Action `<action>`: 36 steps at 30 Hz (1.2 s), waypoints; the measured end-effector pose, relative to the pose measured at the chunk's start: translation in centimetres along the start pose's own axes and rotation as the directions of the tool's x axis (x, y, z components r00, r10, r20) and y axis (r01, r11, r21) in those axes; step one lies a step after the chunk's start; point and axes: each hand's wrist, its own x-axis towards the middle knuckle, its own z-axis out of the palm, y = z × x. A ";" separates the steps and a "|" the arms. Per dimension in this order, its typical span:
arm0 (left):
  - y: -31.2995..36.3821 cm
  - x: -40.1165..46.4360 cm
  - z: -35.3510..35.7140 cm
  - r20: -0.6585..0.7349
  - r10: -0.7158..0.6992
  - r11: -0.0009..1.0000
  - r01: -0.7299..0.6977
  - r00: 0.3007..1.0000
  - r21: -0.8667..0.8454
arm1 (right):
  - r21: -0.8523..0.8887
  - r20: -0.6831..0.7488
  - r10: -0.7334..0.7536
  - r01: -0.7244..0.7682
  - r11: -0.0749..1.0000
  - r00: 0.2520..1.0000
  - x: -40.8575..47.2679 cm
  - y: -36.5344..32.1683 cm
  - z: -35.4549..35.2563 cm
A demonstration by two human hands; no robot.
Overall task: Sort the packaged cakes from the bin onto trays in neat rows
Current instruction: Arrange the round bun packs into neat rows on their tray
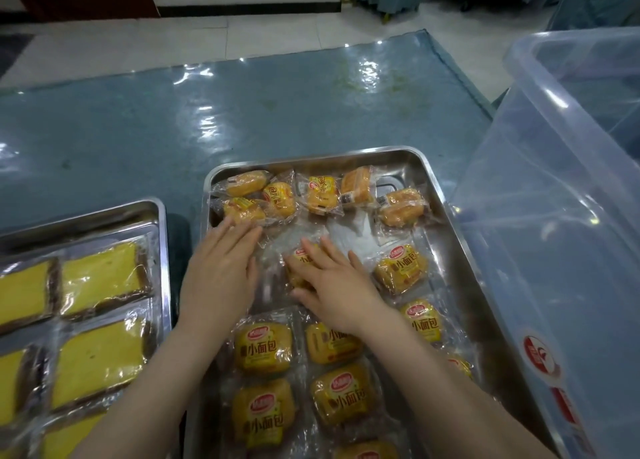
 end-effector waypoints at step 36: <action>-2.2 -0.5 -3.1 0.018 -0.394 0.690 0.309 0.919 -0.655 | 0.903 -0.287 0.491 0.062 0.424 0.823 1.0 -4.5 -2.5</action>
